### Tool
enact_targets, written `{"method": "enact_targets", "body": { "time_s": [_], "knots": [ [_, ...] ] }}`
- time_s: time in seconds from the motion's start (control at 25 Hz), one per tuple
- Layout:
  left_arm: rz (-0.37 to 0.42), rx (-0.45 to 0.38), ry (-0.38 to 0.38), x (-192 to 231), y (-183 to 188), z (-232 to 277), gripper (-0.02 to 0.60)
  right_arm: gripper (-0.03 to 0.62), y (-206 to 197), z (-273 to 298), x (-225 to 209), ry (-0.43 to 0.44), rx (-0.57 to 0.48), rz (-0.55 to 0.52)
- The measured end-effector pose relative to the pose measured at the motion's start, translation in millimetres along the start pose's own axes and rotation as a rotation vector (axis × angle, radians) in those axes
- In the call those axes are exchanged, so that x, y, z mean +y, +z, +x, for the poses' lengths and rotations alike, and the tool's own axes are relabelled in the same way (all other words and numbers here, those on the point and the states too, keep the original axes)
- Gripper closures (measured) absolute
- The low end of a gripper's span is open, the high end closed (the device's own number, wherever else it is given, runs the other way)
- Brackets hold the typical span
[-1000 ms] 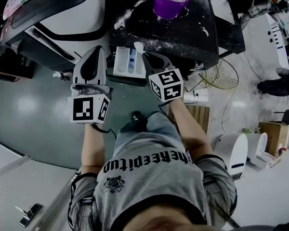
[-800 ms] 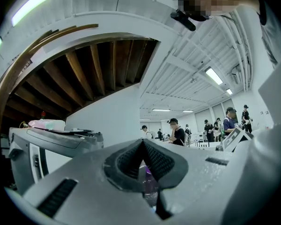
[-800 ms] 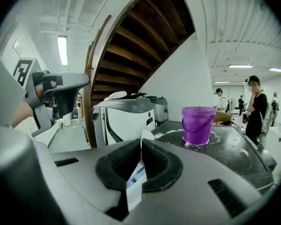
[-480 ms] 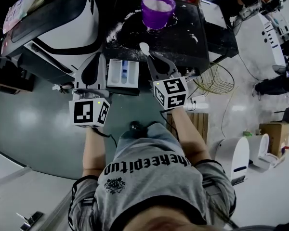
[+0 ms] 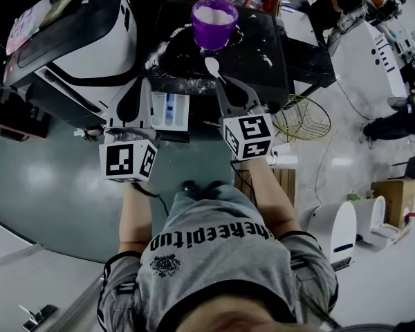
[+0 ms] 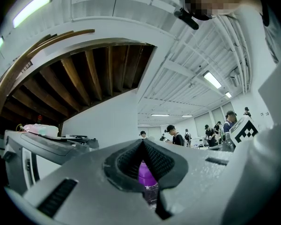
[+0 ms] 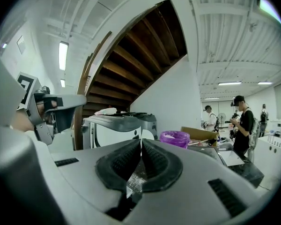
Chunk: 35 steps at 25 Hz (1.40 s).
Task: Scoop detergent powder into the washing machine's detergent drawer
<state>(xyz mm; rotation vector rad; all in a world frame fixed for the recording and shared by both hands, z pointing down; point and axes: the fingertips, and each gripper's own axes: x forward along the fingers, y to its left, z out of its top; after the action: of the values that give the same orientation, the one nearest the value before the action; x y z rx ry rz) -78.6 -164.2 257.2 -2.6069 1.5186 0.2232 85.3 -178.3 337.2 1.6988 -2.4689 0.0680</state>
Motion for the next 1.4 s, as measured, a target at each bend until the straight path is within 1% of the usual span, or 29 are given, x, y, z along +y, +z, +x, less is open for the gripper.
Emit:
{"method": "enact_targets", "body": {
  "time_s": [0.2, 0.48, 0.8, 1.04, 1.4],
  "knots": [
    [0.005, -0.011, 0.002, -14.0, 8.7, 0.4, 0.578, 0.588, 16.1, -17.6, -15.0, -0.028, -0.041, -0.004],
    [0.013, -0.02, 0.006, -33.0, 13.1, -1.2, 0.578, 0.588, 30.9, -44.6, -31.7, -0.072, -0.096, -0.044],
    [0.018, -0.027, -0.006, -57.6, 20.7, -1.2, 0.578, 0.588, 45.4, -75.6, -54.0, -0.118, -0.149, -0.043],
    [0.019, -0.024, -0.012, -72.1, 21.8, -2.2, 0.578, 0.588, 43.6, -85.6, -60.3, -0.112, -0.164, -0.038],
    [0.029, -0.024, -0.009, -78.4, 23.4, -5.8, 0.578, 0.588, 50.2, -97.0, -63.9, -0.127, -0.21, -0.038]
  ]
}}
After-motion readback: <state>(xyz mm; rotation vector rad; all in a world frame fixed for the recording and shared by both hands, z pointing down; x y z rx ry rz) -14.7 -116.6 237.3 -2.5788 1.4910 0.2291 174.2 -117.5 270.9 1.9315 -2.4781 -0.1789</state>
